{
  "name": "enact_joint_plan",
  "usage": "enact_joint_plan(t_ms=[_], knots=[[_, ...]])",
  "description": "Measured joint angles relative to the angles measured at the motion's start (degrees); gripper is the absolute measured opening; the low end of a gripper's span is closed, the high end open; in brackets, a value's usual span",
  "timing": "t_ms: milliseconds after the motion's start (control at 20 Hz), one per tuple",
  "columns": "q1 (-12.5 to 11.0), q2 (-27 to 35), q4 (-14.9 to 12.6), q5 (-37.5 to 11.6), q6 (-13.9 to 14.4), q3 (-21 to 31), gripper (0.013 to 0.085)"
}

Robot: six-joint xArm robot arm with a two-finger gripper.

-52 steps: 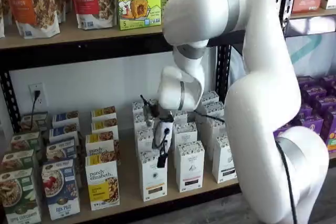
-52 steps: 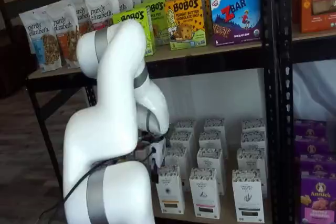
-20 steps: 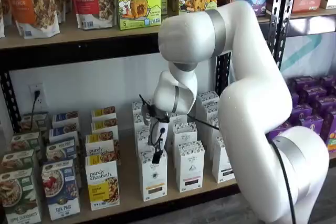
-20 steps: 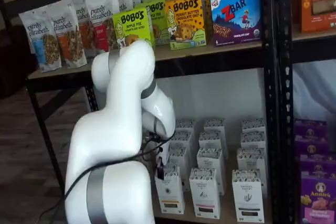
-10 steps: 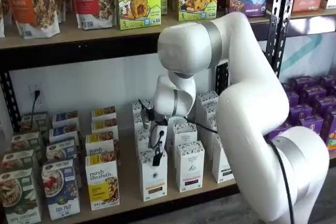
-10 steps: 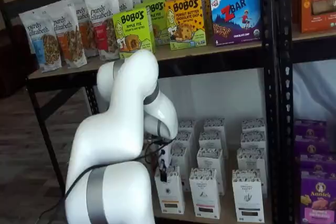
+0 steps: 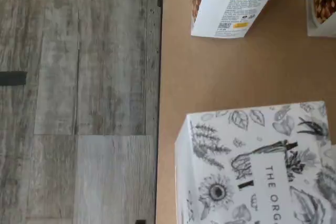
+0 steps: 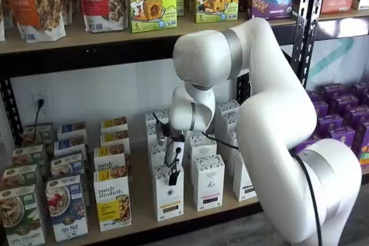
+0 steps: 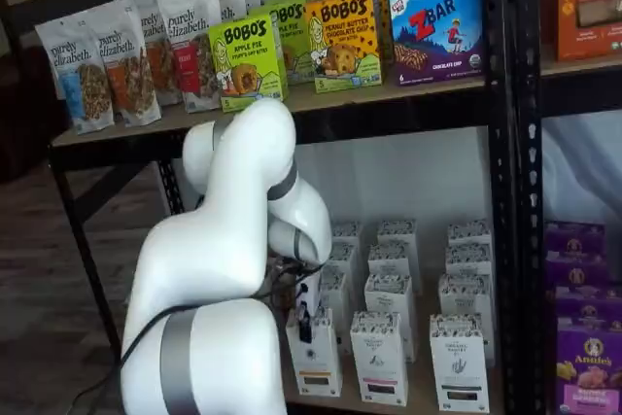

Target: Pick up the white box with a yellow strip in the middle, on the bottom shelf, the fourth box from the left

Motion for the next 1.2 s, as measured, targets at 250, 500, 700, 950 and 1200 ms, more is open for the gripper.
enact_joint_plan(t_ms=[250, 500, 700, 950, 1200], knots=[[0.8, 1.0, 1.2, -2.8, -0.5, 0.0, 0.085], [1.0, 1.8, 1.0, -2.8, -0.2, -0.7, 0.085], [1.1, 2.0, 2.1, -2.7, -1.1, -0.7, 0.081], [0.9, 1.8, 2.5, -2.1, -1.6, -0.6, 0.069], [0.6, 1.6, 1.2, -1.2, -0.6, -0.6, 0.069]])
